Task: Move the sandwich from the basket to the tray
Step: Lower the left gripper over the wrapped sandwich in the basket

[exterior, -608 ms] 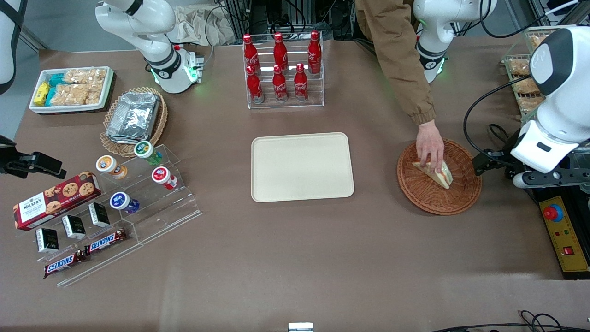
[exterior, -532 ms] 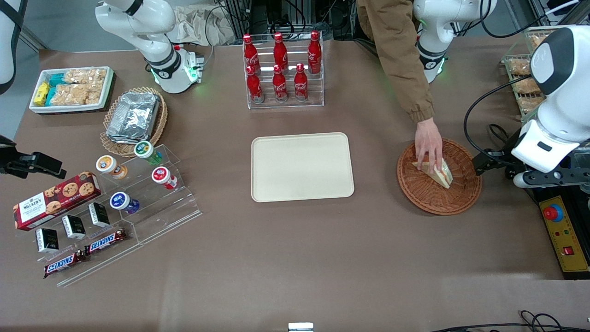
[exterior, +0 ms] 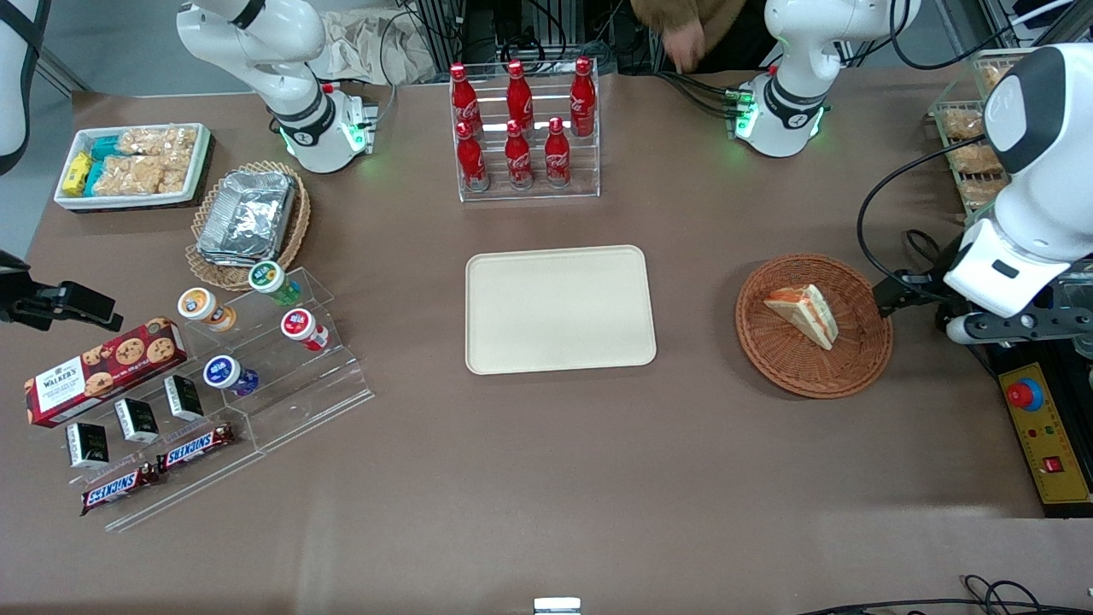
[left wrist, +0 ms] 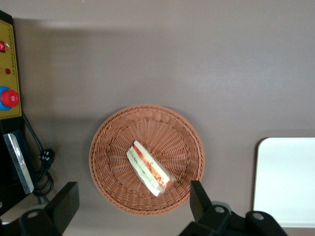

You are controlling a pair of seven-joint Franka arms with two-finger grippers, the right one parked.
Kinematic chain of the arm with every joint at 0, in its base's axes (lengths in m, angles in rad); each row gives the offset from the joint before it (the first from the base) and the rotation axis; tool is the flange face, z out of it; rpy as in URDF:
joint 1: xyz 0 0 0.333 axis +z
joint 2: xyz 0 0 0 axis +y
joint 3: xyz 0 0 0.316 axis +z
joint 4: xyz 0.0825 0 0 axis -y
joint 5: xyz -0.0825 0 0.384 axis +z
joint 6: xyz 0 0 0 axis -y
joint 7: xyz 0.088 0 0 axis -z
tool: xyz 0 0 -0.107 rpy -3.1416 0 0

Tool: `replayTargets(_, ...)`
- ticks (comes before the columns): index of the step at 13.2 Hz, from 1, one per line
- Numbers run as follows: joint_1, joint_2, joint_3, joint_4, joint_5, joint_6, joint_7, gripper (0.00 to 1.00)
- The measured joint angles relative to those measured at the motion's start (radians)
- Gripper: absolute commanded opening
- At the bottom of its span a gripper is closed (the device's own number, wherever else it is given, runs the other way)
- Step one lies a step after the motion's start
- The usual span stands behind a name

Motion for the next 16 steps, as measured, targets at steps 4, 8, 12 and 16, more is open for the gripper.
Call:
replayTargets(4, -0.001, -0.05, 0.0, -0.143, 0.0, 0.081, -0.046, 1.0)
replayTargets(8, -0.005, -0.074, -0.001, -0.39, 0.0, 0.281, -0.298, 1.0)
replayTargets(12, -0.01, -0.031, -0.001, -0.499, 0.001, 0.388, -0.475, 1.0)
replayTargets(16, -0.027, 0.051, -0.002, -0.542, 0.001, 0.48, -0.585, 1.0)
